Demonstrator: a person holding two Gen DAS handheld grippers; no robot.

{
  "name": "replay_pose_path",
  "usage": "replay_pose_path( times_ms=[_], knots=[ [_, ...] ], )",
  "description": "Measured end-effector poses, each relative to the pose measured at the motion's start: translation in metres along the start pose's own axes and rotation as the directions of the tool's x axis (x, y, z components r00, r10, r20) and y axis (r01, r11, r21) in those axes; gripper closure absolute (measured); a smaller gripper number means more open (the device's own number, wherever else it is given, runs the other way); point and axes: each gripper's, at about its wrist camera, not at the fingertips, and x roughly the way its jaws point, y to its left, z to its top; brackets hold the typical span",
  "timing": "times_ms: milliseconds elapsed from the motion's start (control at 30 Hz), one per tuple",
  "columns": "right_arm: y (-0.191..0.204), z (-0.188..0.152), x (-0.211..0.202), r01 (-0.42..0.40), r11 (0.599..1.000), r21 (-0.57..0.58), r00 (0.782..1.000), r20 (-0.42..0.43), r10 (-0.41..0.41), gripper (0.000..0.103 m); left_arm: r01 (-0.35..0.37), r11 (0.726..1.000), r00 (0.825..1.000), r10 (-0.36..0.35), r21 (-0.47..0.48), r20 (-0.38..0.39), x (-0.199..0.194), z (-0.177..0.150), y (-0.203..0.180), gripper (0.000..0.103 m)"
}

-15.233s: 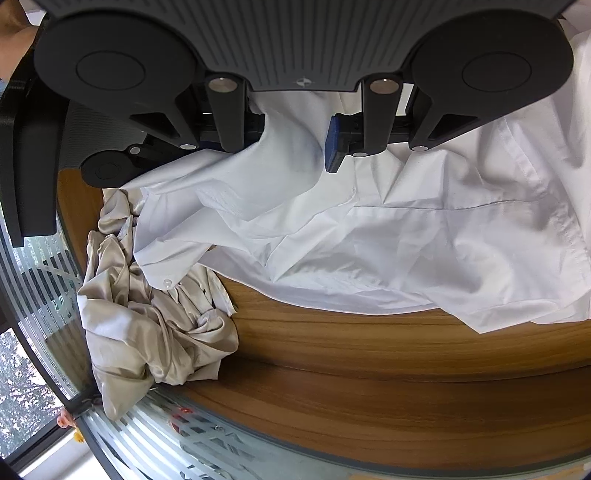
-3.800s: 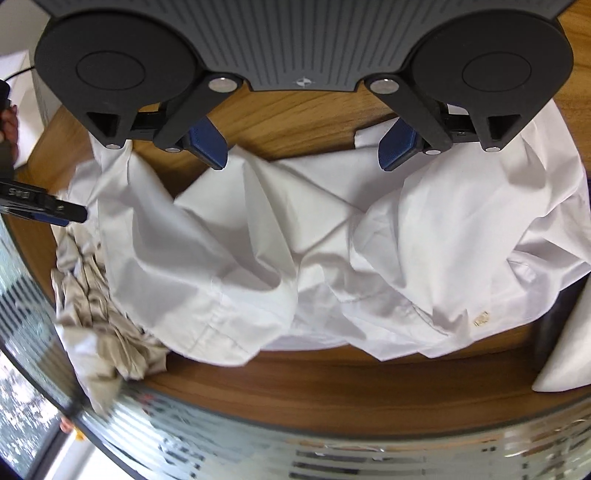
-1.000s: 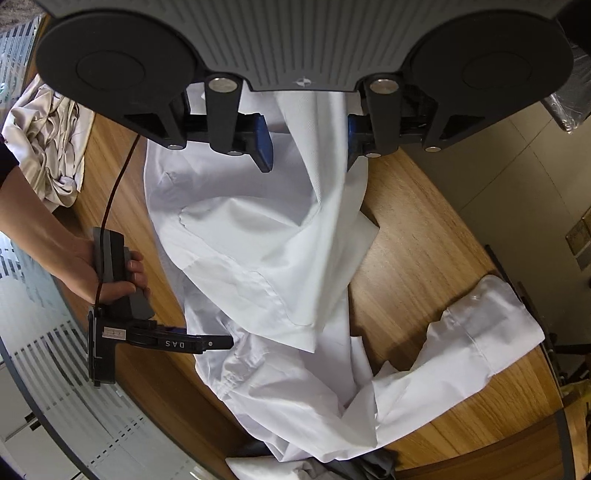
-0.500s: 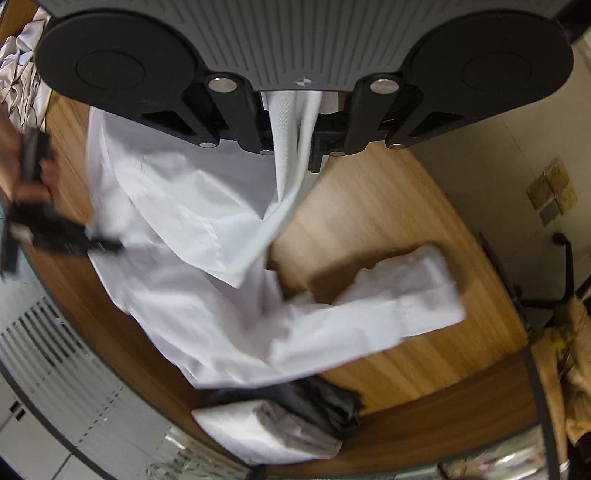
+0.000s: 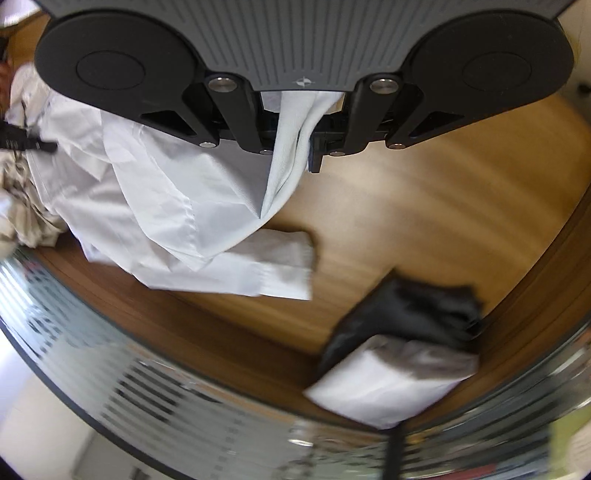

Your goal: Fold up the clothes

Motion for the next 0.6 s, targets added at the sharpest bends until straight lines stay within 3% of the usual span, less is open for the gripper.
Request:
replay_pose_path(
  times_ms=[167,333,433,600],
  knots=[
    [0.012,-0.062,-0.054,0.071,0.986,0.148,0.996,0.040,-0.078,0.095,0.073,0.989,0.997,-0.076,0.130,0.014,0.007,0.027,0.007,0.098],
    [0.035,-0.103,-0.116,0.017,0.969,0.248,0.991,0.125,-0.049,0.095,0.115,0.967,0.989,-0.132,0.227,0.063,-0.022,0.046,0.011,0.099],
    [0.048,-0.106,-0.165,-0.045,0.959,0.279,0.978,0.208,-0.015,0.095,0.160,0.956,0.981,-0.182,0.246,0.070,-0.053,0.061,0.015,0.099],
    [0.070,-0.084,-0.266,-0.134,0.955,0.265,0.939,0.342,0.037,0.095,0.254,0.930,0.960,-0.276,0.265,0.048,-0.129,0.093,0.021,0.099]
  ],
)
